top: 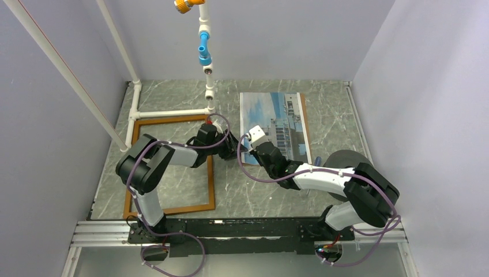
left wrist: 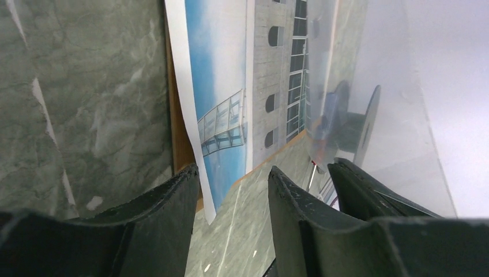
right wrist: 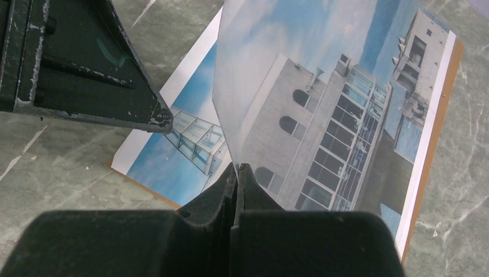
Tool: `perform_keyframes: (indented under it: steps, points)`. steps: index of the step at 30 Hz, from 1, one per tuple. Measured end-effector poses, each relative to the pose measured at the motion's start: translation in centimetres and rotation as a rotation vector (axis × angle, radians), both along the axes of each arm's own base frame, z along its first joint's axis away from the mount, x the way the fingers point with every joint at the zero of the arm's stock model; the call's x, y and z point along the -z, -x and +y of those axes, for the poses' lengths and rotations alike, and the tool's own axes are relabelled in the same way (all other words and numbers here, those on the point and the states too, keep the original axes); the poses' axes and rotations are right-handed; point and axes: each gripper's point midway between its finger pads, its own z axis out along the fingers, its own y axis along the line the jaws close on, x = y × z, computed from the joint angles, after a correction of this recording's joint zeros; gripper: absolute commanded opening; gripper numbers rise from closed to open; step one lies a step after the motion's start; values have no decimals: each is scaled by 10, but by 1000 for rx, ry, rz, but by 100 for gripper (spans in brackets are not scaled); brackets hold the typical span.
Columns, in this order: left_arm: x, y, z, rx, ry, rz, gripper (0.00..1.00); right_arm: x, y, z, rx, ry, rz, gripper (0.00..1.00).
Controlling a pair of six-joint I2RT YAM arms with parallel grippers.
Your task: Take the photo out of the frame
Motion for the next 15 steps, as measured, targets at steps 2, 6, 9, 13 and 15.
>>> perform_keyframes:
  steps: [2, 6, 9, 13, 15]
  points:
    - [-4, -1, -1, -2, 6, -7, 49, 0, 0, 0, -2, 0, 2, 0]
    - [-10, -3, -3, -9, 35, -15, 49, 1, 0, 0, -2, 1, 3, 0]
    - [-16, -4, -6, -14, 61, -16, 49, 1, 0, 0, -2, 1, 3, 0]
    - [-15, -4, -7, -24, 75, 2, 49, 1, 0, 0, -2, 2, 3, 0]
    - [-10, -3, -6, -29, 64, 20, 49, 1, 0, 0, -2, 2, 3, 0]
